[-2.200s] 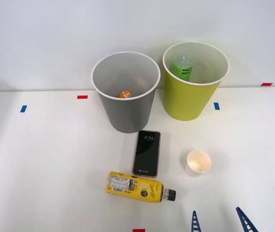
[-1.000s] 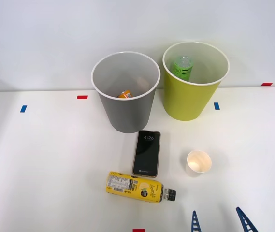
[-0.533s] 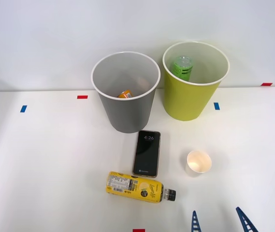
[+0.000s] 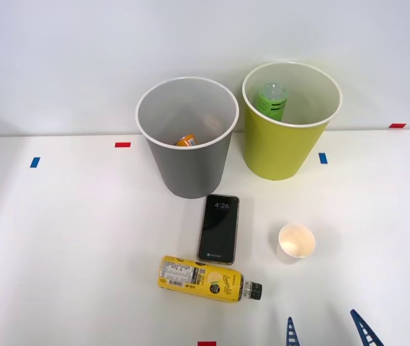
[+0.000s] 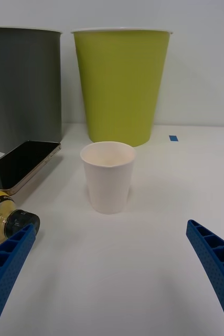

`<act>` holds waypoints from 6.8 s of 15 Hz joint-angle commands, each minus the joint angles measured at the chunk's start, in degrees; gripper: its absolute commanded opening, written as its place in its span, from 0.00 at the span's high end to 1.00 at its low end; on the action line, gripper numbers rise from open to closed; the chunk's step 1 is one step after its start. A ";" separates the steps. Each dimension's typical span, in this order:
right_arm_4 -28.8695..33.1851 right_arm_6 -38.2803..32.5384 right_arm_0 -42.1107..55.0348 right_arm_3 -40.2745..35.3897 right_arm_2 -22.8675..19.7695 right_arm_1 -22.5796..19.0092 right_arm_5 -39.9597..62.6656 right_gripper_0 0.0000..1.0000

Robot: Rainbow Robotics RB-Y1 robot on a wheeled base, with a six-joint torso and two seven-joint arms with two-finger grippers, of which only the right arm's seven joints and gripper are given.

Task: Put cans in the gray bin, plastic bottles in the light green bin

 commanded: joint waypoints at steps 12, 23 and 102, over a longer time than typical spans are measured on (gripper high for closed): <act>-2.77 -1.34 -15.72 -41.76 9.78 -34.00 64.30 0.00; -26.15 8.77 -55.19 -45.51 18.31 -34.97 112.29 0.00; -44.78 10.88 -83.75 -21.99 15.32 -9.57 125.82 1.00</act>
